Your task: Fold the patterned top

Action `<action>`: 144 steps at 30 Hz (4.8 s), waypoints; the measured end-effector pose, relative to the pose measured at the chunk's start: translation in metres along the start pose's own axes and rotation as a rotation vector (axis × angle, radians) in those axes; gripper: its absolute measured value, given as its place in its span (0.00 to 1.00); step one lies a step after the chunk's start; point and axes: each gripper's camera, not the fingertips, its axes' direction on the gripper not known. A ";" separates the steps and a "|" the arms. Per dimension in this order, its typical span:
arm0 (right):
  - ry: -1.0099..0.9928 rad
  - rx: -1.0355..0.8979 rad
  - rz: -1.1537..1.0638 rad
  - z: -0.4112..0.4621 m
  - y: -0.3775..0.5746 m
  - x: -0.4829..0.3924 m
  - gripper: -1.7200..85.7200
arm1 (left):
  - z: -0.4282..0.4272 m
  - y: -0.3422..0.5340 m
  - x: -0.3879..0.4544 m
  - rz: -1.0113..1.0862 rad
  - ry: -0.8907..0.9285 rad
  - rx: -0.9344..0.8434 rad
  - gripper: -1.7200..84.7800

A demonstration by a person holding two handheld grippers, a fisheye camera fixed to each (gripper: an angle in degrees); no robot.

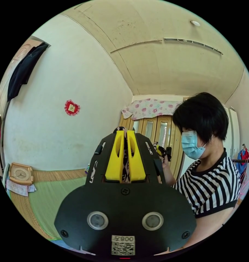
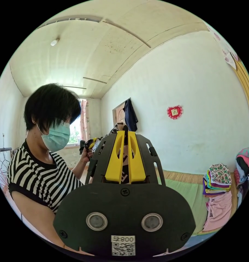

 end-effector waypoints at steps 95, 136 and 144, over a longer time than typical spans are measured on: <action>0.958 -0.673 0.856 0.435 0.472 0.691 0.02 | 0.226 0.490 -0.625 -0.609 -1.026 -0.748 0.10; 0.322 -1.184 0.451 0.914 0.732 0.723 0.01 | 0.522 0.667 -0.770 -0.462 -0.845 -1.106 0.02; 0.280 -1.080 0.550 0.888 0.726 0.745 0.02 | 0.493 0.654 -0.756 -0.500 -0.796 -1.002 0.02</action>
